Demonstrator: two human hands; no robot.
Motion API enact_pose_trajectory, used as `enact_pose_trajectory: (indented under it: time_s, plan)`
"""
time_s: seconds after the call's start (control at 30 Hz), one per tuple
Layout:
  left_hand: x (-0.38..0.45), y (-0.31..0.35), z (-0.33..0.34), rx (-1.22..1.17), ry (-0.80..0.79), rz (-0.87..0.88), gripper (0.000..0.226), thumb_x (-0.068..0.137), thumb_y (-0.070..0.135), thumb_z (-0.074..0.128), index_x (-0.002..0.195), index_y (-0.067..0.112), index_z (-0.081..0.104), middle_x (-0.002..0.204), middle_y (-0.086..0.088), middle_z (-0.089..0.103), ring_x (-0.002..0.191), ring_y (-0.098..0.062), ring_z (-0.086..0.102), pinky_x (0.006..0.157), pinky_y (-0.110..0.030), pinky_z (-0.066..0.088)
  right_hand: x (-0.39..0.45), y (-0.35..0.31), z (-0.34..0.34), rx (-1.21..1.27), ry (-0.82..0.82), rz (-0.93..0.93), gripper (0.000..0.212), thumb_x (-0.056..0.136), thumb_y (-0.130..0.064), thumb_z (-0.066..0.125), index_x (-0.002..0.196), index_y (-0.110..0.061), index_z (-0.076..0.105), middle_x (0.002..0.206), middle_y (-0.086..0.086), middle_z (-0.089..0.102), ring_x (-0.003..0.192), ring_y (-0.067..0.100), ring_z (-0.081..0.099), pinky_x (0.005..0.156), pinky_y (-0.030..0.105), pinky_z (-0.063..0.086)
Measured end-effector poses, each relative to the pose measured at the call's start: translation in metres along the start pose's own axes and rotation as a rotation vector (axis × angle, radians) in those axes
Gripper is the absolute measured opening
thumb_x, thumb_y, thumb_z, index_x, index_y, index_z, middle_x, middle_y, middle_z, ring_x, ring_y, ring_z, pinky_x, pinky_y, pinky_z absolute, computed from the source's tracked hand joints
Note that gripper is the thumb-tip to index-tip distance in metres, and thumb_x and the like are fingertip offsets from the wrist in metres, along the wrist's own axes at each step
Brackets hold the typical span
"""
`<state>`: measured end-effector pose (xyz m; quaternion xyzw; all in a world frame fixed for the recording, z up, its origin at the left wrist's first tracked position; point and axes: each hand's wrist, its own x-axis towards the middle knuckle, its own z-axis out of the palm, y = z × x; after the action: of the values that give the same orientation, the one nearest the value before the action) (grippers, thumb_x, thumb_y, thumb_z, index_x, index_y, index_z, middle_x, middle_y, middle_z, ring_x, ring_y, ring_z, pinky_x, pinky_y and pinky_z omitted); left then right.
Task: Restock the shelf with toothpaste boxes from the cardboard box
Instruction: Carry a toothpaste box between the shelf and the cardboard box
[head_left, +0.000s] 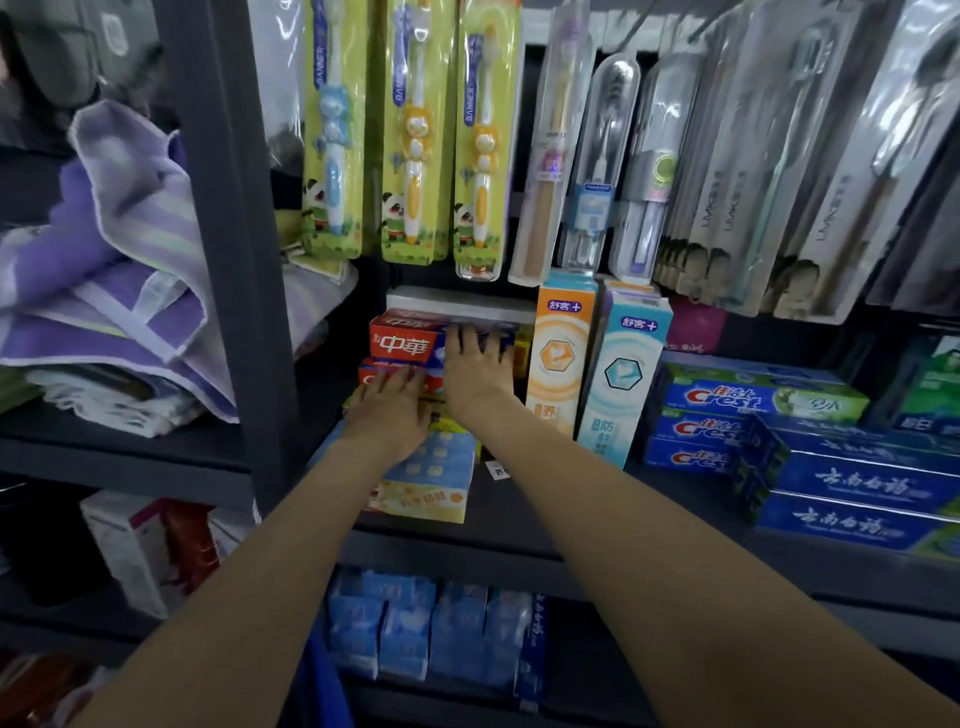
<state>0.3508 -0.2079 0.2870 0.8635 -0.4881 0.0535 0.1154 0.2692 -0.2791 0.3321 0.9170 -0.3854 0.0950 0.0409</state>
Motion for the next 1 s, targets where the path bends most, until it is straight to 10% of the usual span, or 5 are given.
enact_pose_trajectory:
  time_s: [0.3,0.43,0.77,1.0]
  plan:
    - [-0.097,0.051,-0.017,-0.566,0.74,0.13,0.036,0.078,0.001,0.045,0.113,0.001,0.052,0.111,-0.018,0.053,0.101,-0.03,0.05,0.085,-0.035,0.039,-0.111,0.017,0.002,0.439,0.349,-0.343,0.051,0.088,-0.005,0.046,0.137,-0.001,0.035,0.144,0.021,0.03,0.131,0.036,0.031,0.112,0.042,0.029]
    - [-0.137,0.088,0.01,-0.616,0.605,0.3,0.035,0.079,0.01,0.037,0.113,0.016,0.042,0.111,-0.014,0.051,0.103,-0.022,0.044,0.086,-0.038,0.041,-0.169,0.077,0.019,0.39,0.224,-0.369,0.053,0.077,0.007,0.046,0.13,-0.001,0.044,0.136,0.019,0.038,0.118,0.038,0.045,0.089,0.049,0.049]
    - [-0.172,0.193,0.048,-0.476,0.371,0.457,0.042,0.071,0.003,0.05,0.112,0.008,0.053,0.115,-0.012,0.055,0.104,-0.027,0.051,0.079,-0.041,0.045,-0.254,0.207,0.02,0.164,0.093,-0.005,0.055,0.091,0.001,0.041,0.143,-0.009,0.027,0.144,0.011,0.023,0.118,0.032,0.043,0.076,0.033,0.04]
    - [-0.185,0.222,0.055,-0.482,0.304,0.405,0.043,0.075,-0.004,0.054,0.117,0.005,0.053,0.122,-0.013,0.051,0.11,-0.032,0.051,0.088,-0.041,0.04,-0.275,0.241,0.032,0.17,0.105,0.033,0.054,0.088,-0.001,0.044,0.14,-0.008,0.032,0.14,0.014,0.03,0.117,0.036,0.038,0.094,0.044,0.04]
